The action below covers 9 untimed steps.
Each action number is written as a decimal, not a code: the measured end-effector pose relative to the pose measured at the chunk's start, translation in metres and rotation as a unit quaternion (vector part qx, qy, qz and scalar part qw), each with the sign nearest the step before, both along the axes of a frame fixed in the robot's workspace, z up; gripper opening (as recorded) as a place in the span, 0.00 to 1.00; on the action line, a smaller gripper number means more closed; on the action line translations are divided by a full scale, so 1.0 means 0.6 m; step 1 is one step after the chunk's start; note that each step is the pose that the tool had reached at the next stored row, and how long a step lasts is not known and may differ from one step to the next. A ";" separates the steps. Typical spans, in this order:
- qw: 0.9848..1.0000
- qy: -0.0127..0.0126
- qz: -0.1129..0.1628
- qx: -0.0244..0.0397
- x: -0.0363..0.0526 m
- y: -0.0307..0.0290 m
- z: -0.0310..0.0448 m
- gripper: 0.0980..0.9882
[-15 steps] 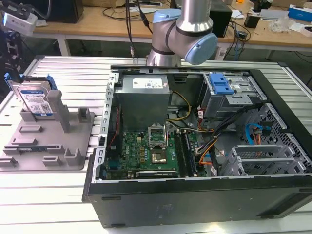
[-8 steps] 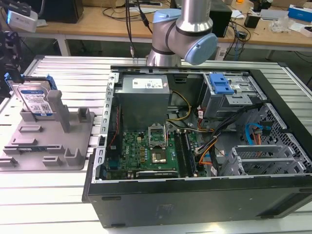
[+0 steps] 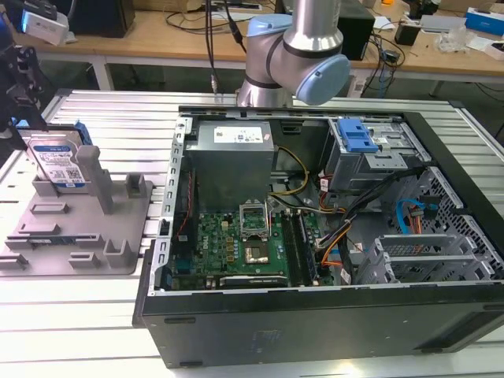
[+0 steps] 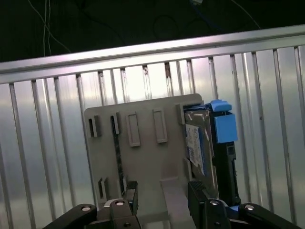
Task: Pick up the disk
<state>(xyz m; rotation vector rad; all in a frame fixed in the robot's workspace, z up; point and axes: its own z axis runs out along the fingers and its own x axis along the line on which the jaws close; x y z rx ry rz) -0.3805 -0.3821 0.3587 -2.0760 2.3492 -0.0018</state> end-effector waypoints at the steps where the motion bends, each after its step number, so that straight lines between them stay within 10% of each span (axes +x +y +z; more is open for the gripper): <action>1: 1.000 0.001 0.003 0.001 0.000 0.0014 0.000 0.50; 9: 1.000 0.002 0.009 0.005 -0.014 0.0338 -0.006 0.50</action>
